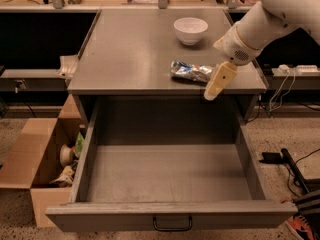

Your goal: Place redbull can into top drawer

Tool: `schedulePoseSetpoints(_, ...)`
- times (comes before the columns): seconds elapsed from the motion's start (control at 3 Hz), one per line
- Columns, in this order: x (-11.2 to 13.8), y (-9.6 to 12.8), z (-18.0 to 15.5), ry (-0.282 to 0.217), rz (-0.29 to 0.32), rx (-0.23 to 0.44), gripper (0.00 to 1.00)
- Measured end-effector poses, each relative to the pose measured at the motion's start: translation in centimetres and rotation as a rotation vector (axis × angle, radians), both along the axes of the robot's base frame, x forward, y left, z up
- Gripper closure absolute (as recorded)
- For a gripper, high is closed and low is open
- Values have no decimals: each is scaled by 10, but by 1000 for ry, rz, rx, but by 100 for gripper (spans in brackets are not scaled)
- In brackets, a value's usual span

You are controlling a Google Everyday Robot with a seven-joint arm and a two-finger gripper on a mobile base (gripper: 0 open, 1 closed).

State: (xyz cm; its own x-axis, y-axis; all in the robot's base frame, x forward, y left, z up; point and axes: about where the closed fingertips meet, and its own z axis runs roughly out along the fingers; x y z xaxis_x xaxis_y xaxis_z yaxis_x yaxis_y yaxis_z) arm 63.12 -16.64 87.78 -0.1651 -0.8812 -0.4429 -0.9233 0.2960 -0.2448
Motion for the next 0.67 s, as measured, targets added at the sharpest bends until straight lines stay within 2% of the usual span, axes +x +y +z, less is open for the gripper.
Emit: schedulePoseSetpoints(0.67, 31, 40, -19, 38, 40, 7, 0)
